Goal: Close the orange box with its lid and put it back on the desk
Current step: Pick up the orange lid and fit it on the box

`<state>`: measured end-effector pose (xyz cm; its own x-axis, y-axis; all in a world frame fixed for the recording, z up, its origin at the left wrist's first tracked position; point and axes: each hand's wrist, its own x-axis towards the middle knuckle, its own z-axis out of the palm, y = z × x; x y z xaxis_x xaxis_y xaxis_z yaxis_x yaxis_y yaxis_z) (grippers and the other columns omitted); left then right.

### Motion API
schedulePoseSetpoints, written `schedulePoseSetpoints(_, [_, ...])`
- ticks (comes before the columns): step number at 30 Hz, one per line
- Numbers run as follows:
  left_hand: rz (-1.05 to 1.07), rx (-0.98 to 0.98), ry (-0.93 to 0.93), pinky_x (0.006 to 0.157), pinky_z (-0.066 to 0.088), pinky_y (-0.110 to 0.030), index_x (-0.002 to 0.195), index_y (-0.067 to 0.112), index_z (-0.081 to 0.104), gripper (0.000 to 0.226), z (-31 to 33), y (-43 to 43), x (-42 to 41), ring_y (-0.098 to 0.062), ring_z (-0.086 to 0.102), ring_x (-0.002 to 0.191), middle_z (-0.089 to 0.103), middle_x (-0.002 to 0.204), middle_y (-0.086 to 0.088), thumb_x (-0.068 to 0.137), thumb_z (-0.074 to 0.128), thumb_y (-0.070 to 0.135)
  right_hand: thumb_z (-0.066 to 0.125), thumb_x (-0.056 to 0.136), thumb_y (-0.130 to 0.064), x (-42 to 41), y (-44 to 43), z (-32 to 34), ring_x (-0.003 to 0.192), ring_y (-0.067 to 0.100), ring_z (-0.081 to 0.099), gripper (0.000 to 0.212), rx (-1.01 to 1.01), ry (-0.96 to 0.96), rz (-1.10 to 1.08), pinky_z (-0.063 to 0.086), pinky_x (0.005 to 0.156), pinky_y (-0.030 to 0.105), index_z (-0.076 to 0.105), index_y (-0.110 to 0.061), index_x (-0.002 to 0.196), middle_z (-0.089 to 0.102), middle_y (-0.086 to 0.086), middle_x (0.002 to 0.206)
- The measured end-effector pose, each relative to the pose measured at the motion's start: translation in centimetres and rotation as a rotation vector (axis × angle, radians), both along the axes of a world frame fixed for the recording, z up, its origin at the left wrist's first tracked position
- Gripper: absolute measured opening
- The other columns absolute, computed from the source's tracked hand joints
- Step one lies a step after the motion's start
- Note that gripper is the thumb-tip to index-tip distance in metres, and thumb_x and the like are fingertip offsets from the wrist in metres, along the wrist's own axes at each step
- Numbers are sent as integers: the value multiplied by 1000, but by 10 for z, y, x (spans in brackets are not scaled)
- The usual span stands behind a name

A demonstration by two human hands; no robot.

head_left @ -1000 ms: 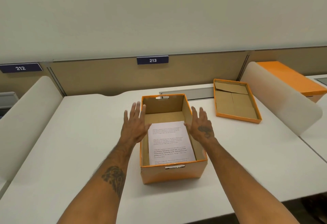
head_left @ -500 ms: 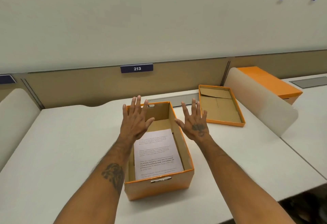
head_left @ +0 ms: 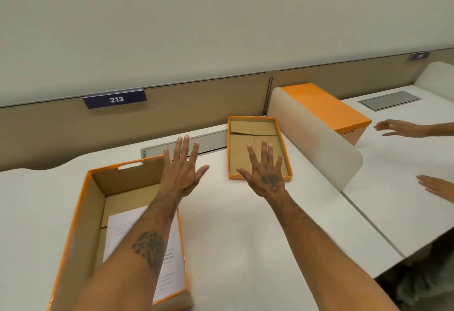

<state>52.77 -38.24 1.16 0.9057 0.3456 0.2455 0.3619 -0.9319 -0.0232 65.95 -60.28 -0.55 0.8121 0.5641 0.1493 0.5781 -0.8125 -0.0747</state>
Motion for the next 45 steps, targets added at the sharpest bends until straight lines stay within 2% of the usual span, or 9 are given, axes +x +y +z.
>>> schedulePoseSetpoints(7, [10, -22, 68, 117, -2, -57, 156, 21, 0, 77, -28, -31, 90, -26, -16, 150, -10, 164, -10, 95, 18, 63, 22, 95, -68, 94, -46, -32, 151, 36, -9, 78, -62, 53, -29, 9, 117, 61, -6, -28, 157, -14, 18, 164])
schedulePoseSetpoints(13, [24, -65, 148, 117, -6, -54, 155, 20, -3, 80, -60, -35, 149, -27, -13, 150, -10, 164, -10, 91, 9, 65, 20, 96, -67, 152, -56, -68, 151, 37, -7, 78, -100, 127, -69, 11, 116, 61, -7, -27, 157, -15, 19, 163])
schedulePoseSetpoints(26, [-12, -150, 313, 121, 8, -49, 155, 19, 10, 73, -120, -32, 221, -27, -7, 151, -6, 164, -12, 97, 34, 55, 21, 97, -64, 207, -48, -133, 152, 34, -1, 75, -142, 267, -123, 9, 117, 59, -4, -27, 157, -5, 16, 165])
schedulePoseSetpoints(29, [30, -290, 339, 119, 21, -48, 155, 16, 14, 68, -127, -34, 226, -29, 1, 151, -5, 164, -12, 99, 37, 47, 28, 100, -55, 205, -48, -140, 151, 34, 10, 73, -135, 294, -154, 14, 117, 58, -6, -25, 157, -3, 16, 165])
schedulePoseSetpoints(32, [111, -480, 366, 100, 45, -49, 151, 13, 23, 56, -130, -42, 226, -34, 36, 137, -8, 164, -8, 100, 39, 32, 36, 100, -47, 199, -44, -138, 142, 35, 32, 73, -68, 324, -266, 25, 113, 52, 0, -18, 157, 8, 21, 163])
schedulePoseSetpoints(35, [169, -545, 315, 84, 52, -44, 145, 12, 33, 54, -131, -49, 222, -36, 58, 107, -7, 164, -4, 92, 41, 8, 40, 101, -32, 196, -42, -135, 124, 33, 48, 65, -12, 327, -336, 40, 100, 45, 11, -10, 155, 42, 18, 146])
schedulePoseSetpoints(39, [163, -564, 267, 83, 54, -41, 130, 10, 49, 44, -126, -49, 207, -35, 60, 101, 3, 165, -1, 87, 41, 2, 49, 98, -20, 196, -41, -118, 119, 34, 55, 56, 200, 491, -488, 48, 93, 41, 30, -5, 148, 55, 17, 133])
schedulePoseSetpoints(42, [185, -598, 168, 83, 53, -42, 136, 10, 46, 48, -118, -45, 191, -35, 60, 102, 20, 162, -2, 89, 40, 4, 57, 94, -27, 195, -44, -102, 102, 35, 62, 37, 449, 685, -632, 49, 76, 35, 56, -1, 120, 64, 17, 119])
schedulePoseSetpoints(45, [197, -680, 63, 94, 51, -41, 143, 12, 40, 54, -105, -35, 170, -38, 56, 115, 36, 154, -3, 90, 41, 2, 60, 88, -31, 188, -45, -84, 92, 33, 63, 31, 595, 868, -644, 53, 78, 37, 63, -2, 97, 67, 14, 104])
